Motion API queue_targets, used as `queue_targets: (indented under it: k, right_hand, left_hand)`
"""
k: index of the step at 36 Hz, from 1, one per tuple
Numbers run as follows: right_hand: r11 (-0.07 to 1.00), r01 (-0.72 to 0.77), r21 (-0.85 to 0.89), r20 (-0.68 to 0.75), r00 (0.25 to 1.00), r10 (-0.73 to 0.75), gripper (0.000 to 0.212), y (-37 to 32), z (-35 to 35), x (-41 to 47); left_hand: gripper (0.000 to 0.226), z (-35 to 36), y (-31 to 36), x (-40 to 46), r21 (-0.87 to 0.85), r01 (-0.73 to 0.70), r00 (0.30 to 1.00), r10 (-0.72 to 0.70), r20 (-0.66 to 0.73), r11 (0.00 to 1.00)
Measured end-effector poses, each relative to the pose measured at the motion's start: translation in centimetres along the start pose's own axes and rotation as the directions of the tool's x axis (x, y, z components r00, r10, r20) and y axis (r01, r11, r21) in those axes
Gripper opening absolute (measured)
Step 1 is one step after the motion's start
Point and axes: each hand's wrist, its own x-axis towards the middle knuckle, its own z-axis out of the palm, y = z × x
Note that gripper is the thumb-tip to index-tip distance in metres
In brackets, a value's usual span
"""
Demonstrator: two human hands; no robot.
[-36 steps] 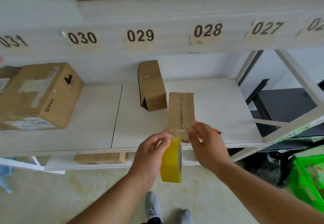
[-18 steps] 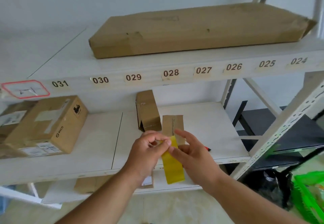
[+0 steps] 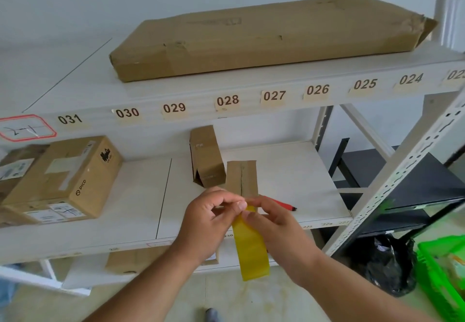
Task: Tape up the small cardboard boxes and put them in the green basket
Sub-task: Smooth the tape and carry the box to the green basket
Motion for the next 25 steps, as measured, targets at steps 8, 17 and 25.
queue_targets:
  k: [8,17,25]
  right_hand:
    - [0.999,-0.02,0.026,-0.084,0.996,0.022,0.011,0.1,-0.4,0.0]
    - [0.998,-0.047,0.051,-0.111,0.992,0.053,0.017,0.3,-0.8,0.9]
    - [0.999,-0.036,0.0,-0.091,0.995,0.036,0.012,0.4,-0.5,1.2]
  left_hand:
    - [0.027,-0.8,-0.3,1.4,0.084,0.113,0.993,-0.116,0.028,0.99]
    - [0.004,-1.8,0.1,-0.1,0.364,-0.264,0.952,0.303,-0.054,0.893]
    - [0.027,-1.5,-0.2,0.9,0.513,-0.264,0.964,0.21,0.161,0.817]
